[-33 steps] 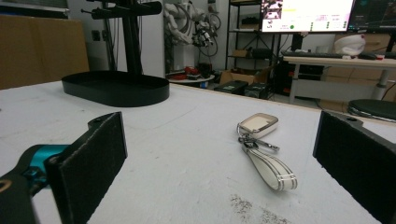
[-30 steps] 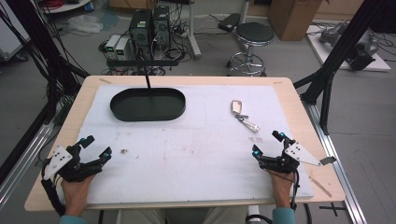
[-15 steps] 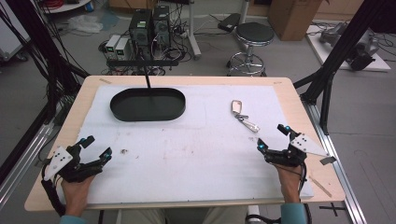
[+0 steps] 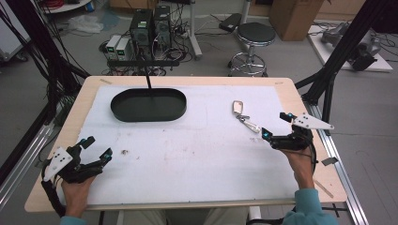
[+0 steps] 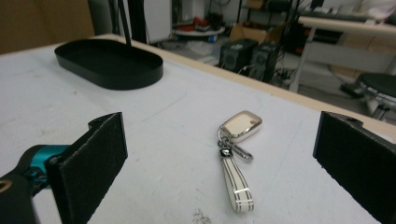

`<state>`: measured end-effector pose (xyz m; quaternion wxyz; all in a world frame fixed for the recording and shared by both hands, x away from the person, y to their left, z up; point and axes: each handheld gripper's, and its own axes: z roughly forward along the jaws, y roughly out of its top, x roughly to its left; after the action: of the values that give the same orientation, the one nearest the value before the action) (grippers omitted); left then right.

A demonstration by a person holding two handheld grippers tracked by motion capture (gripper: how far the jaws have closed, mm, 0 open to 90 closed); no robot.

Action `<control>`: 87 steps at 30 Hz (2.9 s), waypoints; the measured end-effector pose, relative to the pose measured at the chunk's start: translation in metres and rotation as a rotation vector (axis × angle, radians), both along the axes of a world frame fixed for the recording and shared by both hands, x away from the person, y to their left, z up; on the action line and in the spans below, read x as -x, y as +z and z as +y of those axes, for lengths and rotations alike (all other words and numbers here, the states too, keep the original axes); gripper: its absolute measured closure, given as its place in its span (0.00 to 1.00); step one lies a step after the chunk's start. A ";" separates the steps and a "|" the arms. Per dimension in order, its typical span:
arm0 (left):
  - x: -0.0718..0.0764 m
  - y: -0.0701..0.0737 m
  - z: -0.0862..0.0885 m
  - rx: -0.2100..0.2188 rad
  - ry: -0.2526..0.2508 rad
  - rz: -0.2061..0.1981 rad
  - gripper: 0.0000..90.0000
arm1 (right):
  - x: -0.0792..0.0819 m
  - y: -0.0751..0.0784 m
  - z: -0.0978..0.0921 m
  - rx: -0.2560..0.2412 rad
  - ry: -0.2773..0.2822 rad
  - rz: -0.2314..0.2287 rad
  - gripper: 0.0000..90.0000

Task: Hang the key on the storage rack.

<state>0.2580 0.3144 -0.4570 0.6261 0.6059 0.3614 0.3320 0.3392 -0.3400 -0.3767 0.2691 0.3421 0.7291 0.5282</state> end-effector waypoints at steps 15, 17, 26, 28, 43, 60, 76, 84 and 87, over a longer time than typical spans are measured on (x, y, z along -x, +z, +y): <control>0.000 0.000 0.000 0.000 0.000 0.002 0.18 | -0.051 0.016 0.005 0.221 0.051 0.250 0.03; 0.000 0.000 0.000 0.000 -0.001 0.002 0.18 | -0.053 0.016 0.006 0.230 0.058 0.256 0.03; 0.000 0.000 0.000 0.000 0.000 0.001 0.18 | -0.076 0.004 0.010 0.293 0.074 0.372 0.05; 0.000 0.000 0.000 0.001 -0.001 0.001 0.18 | -0.078 0.002 0.011 0.304 0.071 0.382 0.05; 0.000 0.000 0.000 0.001 0.000 0.000 0.18 | -0.101 -0.016 0.020 0.419 0.068 0.512 0.06; 0.000 0.000 0.000 0.001 -0.001 0.000 0.18 | -0.114 -0.023 0.030 0.505 0.088 0.620 0.24; 0.000 0.000 0.000 0.001 -0.002 -0.001 0.18 | -0.119 -0.029 0.029 0.519 0.072 0.689 0.49; 0.000 0.000 0.000 0.000 -0.002 -0.001 0.18 | -0.121 -0.031 0.030 0.544 0.071 0.701 0.59; 0.000 0.000 0.000 0.000 -0.001 -0.001 0.18 | -0.121 -0.032 0.030 0.542 0.073 0.706 0.60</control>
<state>0.2578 0.3145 -0.4570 0.6265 0.6060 0.3608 0.3317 0.4601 -0.3095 -0.4086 0.0649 0.3924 0.9001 0.1780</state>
